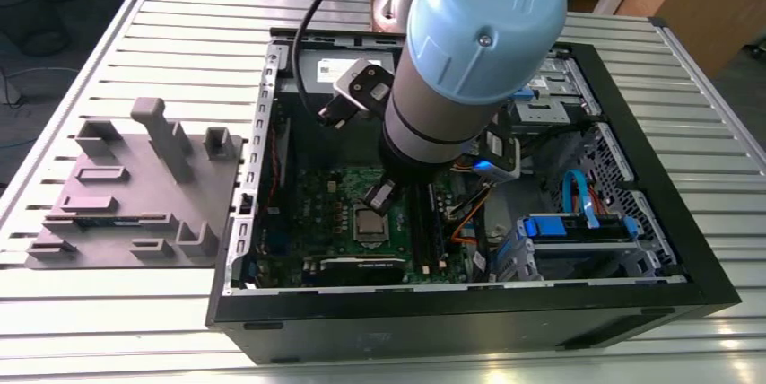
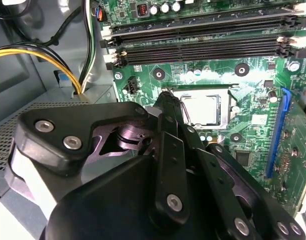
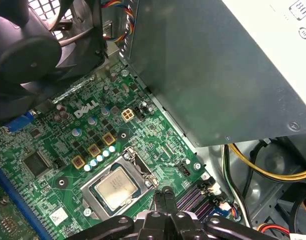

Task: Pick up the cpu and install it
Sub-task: 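Install the first cpu locking lever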

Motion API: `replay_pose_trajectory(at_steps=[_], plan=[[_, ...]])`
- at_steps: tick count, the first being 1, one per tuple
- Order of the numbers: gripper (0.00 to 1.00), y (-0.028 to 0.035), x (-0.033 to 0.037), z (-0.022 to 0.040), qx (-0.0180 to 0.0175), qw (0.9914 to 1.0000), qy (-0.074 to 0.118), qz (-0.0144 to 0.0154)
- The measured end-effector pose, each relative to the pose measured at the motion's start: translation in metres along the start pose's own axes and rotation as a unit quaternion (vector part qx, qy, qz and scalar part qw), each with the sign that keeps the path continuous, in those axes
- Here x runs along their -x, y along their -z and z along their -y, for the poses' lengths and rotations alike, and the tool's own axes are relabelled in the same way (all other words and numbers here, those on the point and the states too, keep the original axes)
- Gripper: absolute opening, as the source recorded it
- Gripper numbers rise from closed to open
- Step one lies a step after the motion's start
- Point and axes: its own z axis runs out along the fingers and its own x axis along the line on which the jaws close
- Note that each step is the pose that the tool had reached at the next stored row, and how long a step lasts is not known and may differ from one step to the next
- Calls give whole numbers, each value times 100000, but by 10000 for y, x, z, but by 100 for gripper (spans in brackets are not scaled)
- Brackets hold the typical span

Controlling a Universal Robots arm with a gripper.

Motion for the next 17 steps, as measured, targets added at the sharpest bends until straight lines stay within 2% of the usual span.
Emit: replay_pose_trajectory(at_steps=[5,9,17], plan=[[11,-7,-18,-32,-109,100000,-267,35],[11,-20,-37,-52,-325,99995,-914,59],[11,-70,-53,-49,-1483,99914,-3876,-57]])
